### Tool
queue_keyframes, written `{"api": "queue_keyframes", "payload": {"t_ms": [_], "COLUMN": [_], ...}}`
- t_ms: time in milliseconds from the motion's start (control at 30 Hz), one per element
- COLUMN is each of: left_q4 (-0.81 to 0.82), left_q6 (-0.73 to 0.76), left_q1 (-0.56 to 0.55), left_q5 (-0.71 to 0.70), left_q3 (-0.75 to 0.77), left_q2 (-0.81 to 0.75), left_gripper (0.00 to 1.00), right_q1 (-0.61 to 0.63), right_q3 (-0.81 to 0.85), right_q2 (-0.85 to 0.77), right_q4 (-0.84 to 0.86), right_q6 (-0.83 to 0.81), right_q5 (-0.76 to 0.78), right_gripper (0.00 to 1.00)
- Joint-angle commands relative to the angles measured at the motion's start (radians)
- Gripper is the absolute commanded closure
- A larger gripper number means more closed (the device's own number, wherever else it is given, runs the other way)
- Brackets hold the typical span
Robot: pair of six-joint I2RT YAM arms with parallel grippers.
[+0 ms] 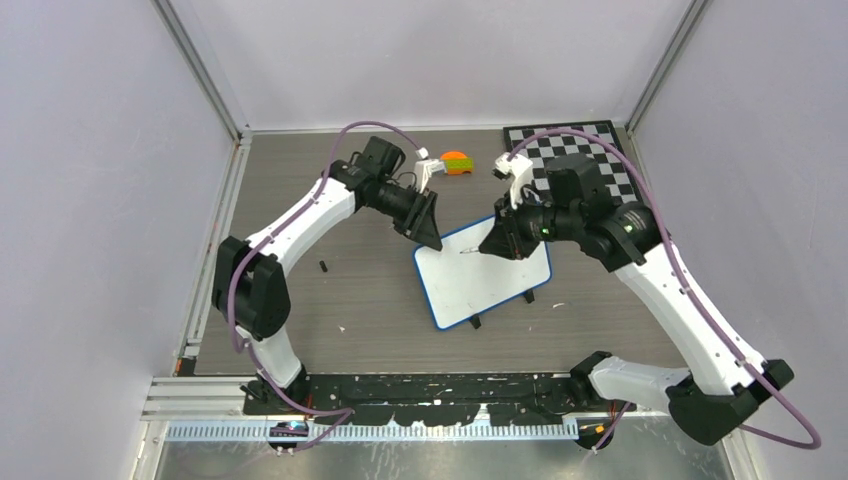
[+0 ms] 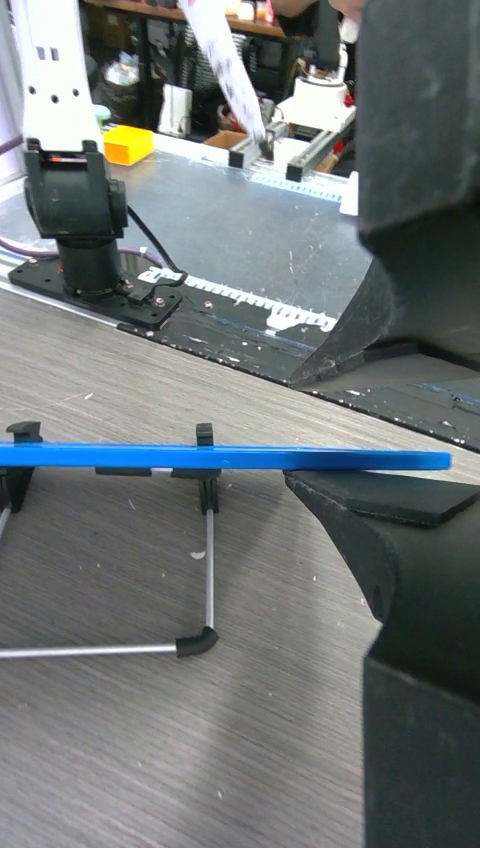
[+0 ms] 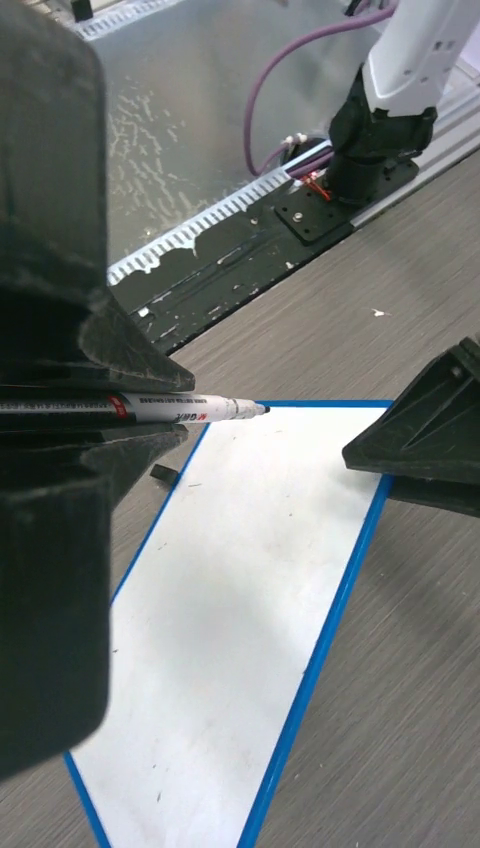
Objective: Write a sentence on the whiteboard
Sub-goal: Adjust the whiteboard at the center of the board.
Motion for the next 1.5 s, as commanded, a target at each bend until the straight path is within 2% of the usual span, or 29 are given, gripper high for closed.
{"api": "queue_keyframes", "payload": {"t_ms": [0,133,233,333,633,867,933,967,1000,1067,1167,1267,1467], "left_q4": [0.089,0.123,0.132,0.118,0.084,0.001,-0.064,-0.116,-0.173,-0.262,-0.306,-0.277,-0.185], "left_q6": [-0.029,-0.047,-0.042,-0.032,0.035,0.099,0.146,0.179,0.207,0.237,0.224,0.188,0.12], "left_q1": [-0.04,-0.049,-0.056,-0.055,-0.057,-0.057,-0.056,-0.056,-0.055,-0.053,-0.049,-0.028,0.0], "left_q5": [-0.037,-0.108,-0.199,-0.27,-0.37,-0.36,-0.323,-0.297,-0.273,-0.215,-0.168,-0.139,-0.091], "left_q3": [-0.018,-0.006,0.011,0.05,0.174,0.306,0.354,0.398,0.441,0.516,0.553,0.53,0.4], "left_q2": [0.011,0.038,0.052,0.069,0.155,0.216,0.239,0.255,0.276,0.311,0.316,0.286,0.206], "left_gripper": [0.69,0.83,0.99,1.0,1.0,1.0,1.0,1.0,0.95,0.78,0.61,0.55,0.55], "right_q1": [-0.027,-0.049,-0.076,-0.101,-0.127,-0.133,-0.133,-0.132,-0.132,-0.133,-0.131,-0.131,-0.129], "right_q3": [-0.003,-0.047,-0.067,-0.072,-0.077,-0.136,-0.163,-0.176,-0.187,-0.199,-0.197,-0.198,-0.222], "right_q2": [-0.083,-0.109,-0.122,-0.13,-0.136,-0.138,-0.13,-0.128,-0.125,-0.122,-0.112,-0.091,-0.034], "right_q4": [-0.056,-0.06,-0.06,-0.06,-0.059,0.024,0.068,0.089,0.11,0.152,0.187,0.237,0.335], "right_q6": [-0.066,-0.082,-0.081,-0.08,-0.088,-0.051,-0.043,-0.041,-0.036,-0.029,-0.013,0.027,0.05], "right_q5": [-0.035,0.012,0.027,0.026,0.032,0.099,0.13,0.138,0.146,0.156,0.153,0.143,0.024], "right_gripper": [1.0,1.0,1.0,1.0,1.0,1.0,1.0,1.0,1.0,1.0,1.0,1.0,1.0]}}
